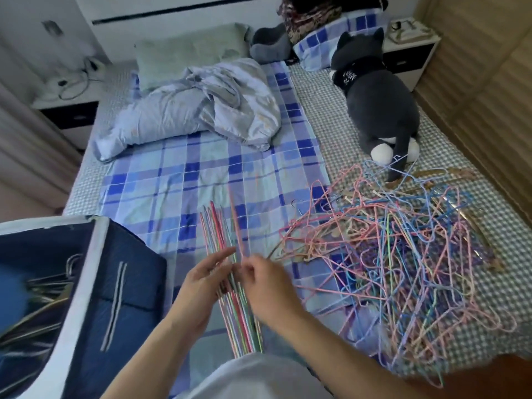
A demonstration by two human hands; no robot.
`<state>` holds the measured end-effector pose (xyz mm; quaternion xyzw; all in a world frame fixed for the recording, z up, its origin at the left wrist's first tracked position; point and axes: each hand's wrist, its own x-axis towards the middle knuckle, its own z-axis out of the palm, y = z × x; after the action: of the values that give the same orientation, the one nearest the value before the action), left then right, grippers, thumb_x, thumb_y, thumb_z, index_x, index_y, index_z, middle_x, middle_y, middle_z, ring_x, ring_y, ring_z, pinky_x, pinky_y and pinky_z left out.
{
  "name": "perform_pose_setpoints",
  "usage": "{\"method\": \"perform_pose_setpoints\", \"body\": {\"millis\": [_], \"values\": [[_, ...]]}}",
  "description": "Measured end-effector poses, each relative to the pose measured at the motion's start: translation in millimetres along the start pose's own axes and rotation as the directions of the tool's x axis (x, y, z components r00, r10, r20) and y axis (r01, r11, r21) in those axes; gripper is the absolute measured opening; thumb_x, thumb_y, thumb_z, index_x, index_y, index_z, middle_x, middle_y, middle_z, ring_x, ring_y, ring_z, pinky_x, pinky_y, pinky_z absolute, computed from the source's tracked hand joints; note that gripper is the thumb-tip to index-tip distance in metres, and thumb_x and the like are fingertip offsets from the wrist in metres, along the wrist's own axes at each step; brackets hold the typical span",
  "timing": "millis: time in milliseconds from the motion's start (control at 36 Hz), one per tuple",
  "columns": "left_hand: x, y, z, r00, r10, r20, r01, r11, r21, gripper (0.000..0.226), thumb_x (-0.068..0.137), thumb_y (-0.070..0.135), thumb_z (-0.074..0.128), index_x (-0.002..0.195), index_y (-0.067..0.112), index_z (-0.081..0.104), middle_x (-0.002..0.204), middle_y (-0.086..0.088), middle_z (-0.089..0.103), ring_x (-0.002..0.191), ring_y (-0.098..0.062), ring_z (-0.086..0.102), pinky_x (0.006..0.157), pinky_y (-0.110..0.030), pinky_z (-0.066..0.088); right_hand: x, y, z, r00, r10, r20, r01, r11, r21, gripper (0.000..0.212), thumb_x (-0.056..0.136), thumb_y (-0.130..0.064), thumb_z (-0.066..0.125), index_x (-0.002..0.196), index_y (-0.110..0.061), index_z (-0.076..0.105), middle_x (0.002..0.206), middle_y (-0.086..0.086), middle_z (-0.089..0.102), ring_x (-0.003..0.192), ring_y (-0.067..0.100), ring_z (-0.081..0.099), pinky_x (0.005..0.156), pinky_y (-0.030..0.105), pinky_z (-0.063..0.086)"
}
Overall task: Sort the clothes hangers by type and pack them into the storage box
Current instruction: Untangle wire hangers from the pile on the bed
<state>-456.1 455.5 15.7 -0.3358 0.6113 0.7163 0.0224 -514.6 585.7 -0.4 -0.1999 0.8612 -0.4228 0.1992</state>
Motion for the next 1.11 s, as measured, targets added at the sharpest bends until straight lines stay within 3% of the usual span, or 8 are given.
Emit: {"method": "perform_pose_setpoints", "body": {"millis": [139, 250, 333, 444, 722, 833, 944, 1111], "values": [[3, -22, -10, 0.995, -0.081, -0.051, 0.078, 0.994, -0.072, 0.031, 0.096, 0.007, 0.061, 0.126, 0.013, 0.067, 0.11, -0.02, 0.074, 0.096, -0.032, 0.068, 0.091, -0.042, 0.05, -8, -2, 23, 0.969, -0.047, 0.244, 0.073, 0.992, -0.1, 0.023, 0.101, -0.023, 0.048, 0.121, -0.015, 0.054, 0.122, 0.009, 0.057, 0.11, 0.032, 0.059, 0.091, 0.043, 0.05], [6, -36, -21, 0.984, -0.149, -0.1, 0.136, 0.983, -0.126, 0.037, 0.088, -0.004, 0.064, 0.124, 0.006, 0.065, 0.106, -0.023, 0.075, 0.093, -0.03, 0.071, 0.089, -0.039, 0.052, -4, 37, 14, 0.895, 0.005, 0.447, 0.034, 0.996, -0.08, 0.029, 0.1, -0.027, 0.052, 0.127, -0.018, 0.06, 0.131, 0.002, 0.052, 0.114, 0.025, 0.056, 0.095, 0.035, 0.046], [4, -41, -22, 0.982, -0.174, -0.079, 0.166, 0.981, -0.102, 0.031, 0.094, -0.007, 0.059, 0.122, 0.005, 0.065, 0.106, -0.024, 0.074, 0.08, -0.021, 0.073, 0.069, -0.026, 0.057, 12, 110, -8, 0.941, 0.265, 0.212, -0.242, 0.962, -0.126, 0.022, 0.098, -0.021, 0.053, 0.112, -0.014, 0.069, 0.116, 0.007, 0.066, 0.106, 0.027, 0.063, 0.091, 0.038, 0.051], [-1, -44, -22, 0.977, -0.19, -0.097, 0.185, 0.981, -0.062, 0.027, 0.096, -0.002, 0.06, 0.12, 0.009, 0.067, 0.103, -0.021, 0.075, 0.087, -0.022, 0.074, 0.063, -0.019, 0.057, 18, 222, -59, 0.858, 0.505, -0.098, -0.487, 0.735, -0.473, 0.033, 0.092, -0.011, 0.049, 0.123, -0.01, 0.061, 0.121, 0.013, 0.063, 0.113, 0.034, 0.058, 0.093, 0.04, 0.05], [-6, -47, -33, 0.956, -0.165, -0.243, 0.161, 0.986, -0.038, 0.023, 0.098, -0.001, 0.057, 0.117, 0.003, 0.069, 0.098, -0.024, 0.075, 0.076, -0.022, 0.072, 0.075, -0.033, 0.053, 23, 305, -98, 0.88, 0.473, -0.053, -0.327, 0.519, -0.79, 0.036, 0.089, -0.009, 0.05, 0.12, -0.019, 0.064, 0.114, 0.005, 0.069, 0.106, 0.028, 0.063, 0.089, 0.035, 0.052], [-4, -48, -36, 0.943, -0.176, -0.283, 0.164, 0.984, -0.067, 0.021, 0.099, -0.002, 0.055, 0.115, 0.0, 0.069, 0.087, -0.021, 0.074, 0.071, -0.022, 0.068, 0.077, -0.036, 0.051, 22, 282, -97, 0.884, 0.468, 0.004, -0.356, 0.678, -0.643, 0.015, 0.096, -0.017, 0.052, 0.095, -0.021, 0.066, 0.085, 0.007, 0.065, 0.083, 0.03, 0.062, 0.066, 0.033, 0.043], [3, -49, -36, 0.938, -0.169, -0.304, 0.162, 0.986, -0.048, 0.02, 0.099, -0.003, 0.054, 0.112, 0.0, 0.069, 0.084, -0.024, 0.071, 0.069, -0.02, 0.069, 0.08, -0.038, 0.049, 13, 268, -90, 0.877, 0.476, 0.067, -0.418, 0.825, -0.381, 0.03, 0.099, -0.019, 0.048, 0.069, -0.017, 0.048, 0.068, 0.007, 0.051, 0.071, 0.032, 0.057, 0.064, 0.04, 0.042], [9, -47, -30, 0.936, -0.154, -0.316, 0.143, 0.988, -0.057, 0.021, 0.098, -0.005, 0.054, 0.109, 0.0, 0.071, 0.084, -0.024, 0.072, 0.067, -0.024, 0.067, 0.072, -0.035, 0.052, -22, 240, -71, 0.812, 0.583, 0.032, -0.583, 0.806, 0.101, 0.028, 0.104, -0.018, 0.047, 0.085, -0.015, 0.067, 0.072, 0.011, 0.066, 0.042, 0.022, 0.06, 0.051, 0.037, 0.053]]}}
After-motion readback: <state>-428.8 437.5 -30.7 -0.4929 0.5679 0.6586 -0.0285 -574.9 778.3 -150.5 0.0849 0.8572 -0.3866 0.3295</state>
